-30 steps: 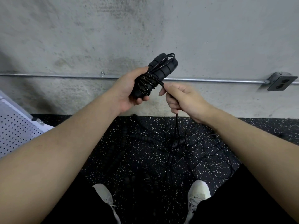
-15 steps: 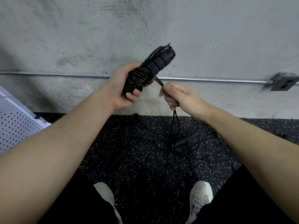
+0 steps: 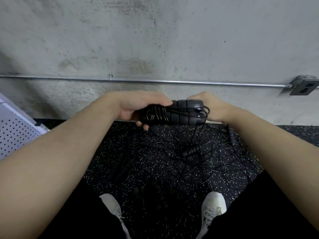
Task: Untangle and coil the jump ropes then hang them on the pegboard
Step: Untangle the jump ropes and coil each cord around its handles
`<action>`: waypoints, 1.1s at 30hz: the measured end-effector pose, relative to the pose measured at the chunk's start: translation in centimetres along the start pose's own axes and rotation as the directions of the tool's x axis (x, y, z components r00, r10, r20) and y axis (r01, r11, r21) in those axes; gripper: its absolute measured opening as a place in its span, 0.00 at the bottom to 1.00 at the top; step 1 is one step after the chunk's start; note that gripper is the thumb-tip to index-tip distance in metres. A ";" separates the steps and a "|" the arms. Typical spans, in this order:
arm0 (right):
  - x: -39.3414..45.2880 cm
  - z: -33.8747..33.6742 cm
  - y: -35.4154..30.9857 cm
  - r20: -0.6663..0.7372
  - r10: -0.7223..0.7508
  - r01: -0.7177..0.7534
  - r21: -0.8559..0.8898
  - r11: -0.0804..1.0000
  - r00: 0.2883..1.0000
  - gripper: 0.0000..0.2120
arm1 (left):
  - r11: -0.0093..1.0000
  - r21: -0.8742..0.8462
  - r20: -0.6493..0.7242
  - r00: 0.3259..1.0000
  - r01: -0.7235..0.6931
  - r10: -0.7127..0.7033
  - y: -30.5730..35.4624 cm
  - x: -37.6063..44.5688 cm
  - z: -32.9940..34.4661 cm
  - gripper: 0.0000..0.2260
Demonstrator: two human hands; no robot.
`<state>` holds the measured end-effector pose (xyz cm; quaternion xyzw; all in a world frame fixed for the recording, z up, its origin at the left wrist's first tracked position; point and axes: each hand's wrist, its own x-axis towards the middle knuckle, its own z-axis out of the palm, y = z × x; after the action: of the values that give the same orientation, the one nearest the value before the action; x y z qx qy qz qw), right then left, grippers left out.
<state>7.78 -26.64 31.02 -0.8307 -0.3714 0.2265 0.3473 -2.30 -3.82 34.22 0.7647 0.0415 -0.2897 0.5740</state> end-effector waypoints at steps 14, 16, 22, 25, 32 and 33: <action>0.2 1.0 -0.9 0.141 0.049 -0.019 -0.207 0.978 0.989 0.05 | 0.838 0.544 -0.002 0.999 0.041 -0.048 -0.5 1.4 2.8 0.13; 0.4 1.2 -0.8 0.124 0.035 -0.011 -0.189 0.982 0.992 0.07 | 0.802 0.596 -0.040 0.999 0.044 -0.025 -0.9 1.6 3.2 0.15; 0.2 1.3 -0.7 0.067 0.031 -0.033 0.028 0.999 0.997 0.16 | 0.746 0.650 -0.250 0.968 0.145 0.030 -2.1 2.8 4.4 0.21; 0.1 2.0 -1.1 0.039 0.024 -0.025 0.029 0.999 0.999 0.16 | 0.681 0.711 -0.295 0.953 0.175 0.062 -2.3 3.2 4.8 0.21; 0.4 3.7 -1.7 -0.054 0.210 -0.172 0.400 0.900 0.976 0.08 | 0.774 0.612 -0.476 0.857 0.163 0.196 -3.0 4.7 4.8 0.11; 0.3 3.8 -1.9 -0.023 0.248 -0.215 0.426 0.879 0.969 0.06 | 0.770 0.617 -0.496 0.839 0.159 0.224 -3.2 4.9 4.7 0.12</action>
<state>4.65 -23.92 29.91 -0.7829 -0.1985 0.3087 0.5023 -1.36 -8.26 28.29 0.9631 0.0880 -0.0470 0.2498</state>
